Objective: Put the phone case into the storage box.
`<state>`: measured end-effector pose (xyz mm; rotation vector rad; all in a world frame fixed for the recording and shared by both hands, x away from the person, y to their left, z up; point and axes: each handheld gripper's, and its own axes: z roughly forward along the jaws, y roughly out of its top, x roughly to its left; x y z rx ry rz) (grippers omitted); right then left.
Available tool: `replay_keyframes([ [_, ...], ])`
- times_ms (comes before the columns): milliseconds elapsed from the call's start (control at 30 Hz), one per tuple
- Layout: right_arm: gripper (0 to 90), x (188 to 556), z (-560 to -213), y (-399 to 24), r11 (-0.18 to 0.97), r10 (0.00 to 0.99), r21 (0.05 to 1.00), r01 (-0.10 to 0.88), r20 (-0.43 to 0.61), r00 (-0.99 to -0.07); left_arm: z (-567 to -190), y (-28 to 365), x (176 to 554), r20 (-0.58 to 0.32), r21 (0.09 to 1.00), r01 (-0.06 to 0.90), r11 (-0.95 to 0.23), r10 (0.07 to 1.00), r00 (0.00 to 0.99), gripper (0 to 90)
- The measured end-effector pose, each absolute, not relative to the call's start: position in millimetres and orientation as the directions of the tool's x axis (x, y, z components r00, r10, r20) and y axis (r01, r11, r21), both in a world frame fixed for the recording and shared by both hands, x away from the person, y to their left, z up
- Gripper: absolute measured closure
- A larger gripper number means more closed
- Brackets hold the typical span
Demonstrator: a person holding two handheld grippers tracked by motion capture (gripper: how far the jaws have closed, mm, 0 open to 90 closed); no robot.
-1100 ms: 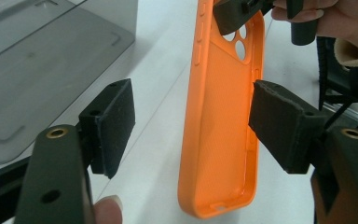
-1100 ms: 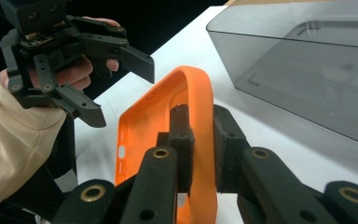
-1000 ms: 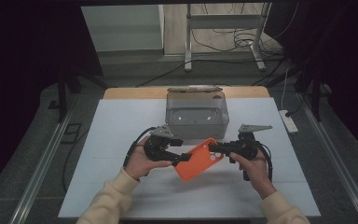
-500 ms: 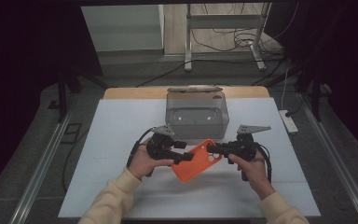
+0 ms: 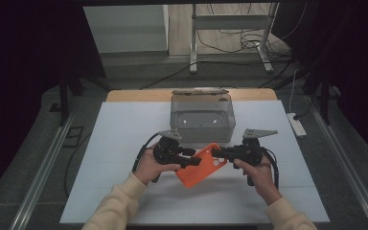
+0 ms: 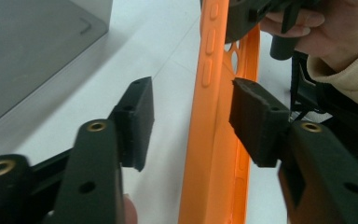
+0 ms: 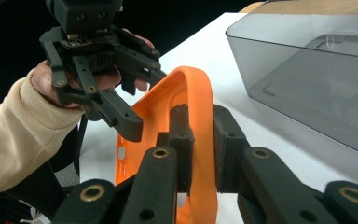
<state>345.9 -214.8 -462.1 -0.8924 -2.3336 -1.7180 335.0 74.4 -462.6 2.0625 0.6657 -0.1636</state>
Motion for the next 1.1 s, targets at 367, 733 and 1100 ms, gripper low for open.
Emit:
replay_keyframes([
  [367,79.8,346.9,-464.2,-216.0,0.184,0.391,0.839,0.512,0.416,-0.821,-464.9,73.5,335.4,-0.410,0.735,0.536,-0.416,0.358,0.839,75.9],
  [733,79.5,346.9,-464.3,-215.8,0.178,0.390,0.848,0.499,0.405,-0.827,-461.6,73.7,333.3,-0.409,0.732,0.535,-0.422,0.355,0.841,79.2],
  [1100,78.5,347.3,-465.1,-216.4,0.172,0.386,0.848,0.500,0.409,-0.827,-459.5,73.1,331.5,-0.396,0.735,0.527,-0.427,0.362,0.844,79.5],
])
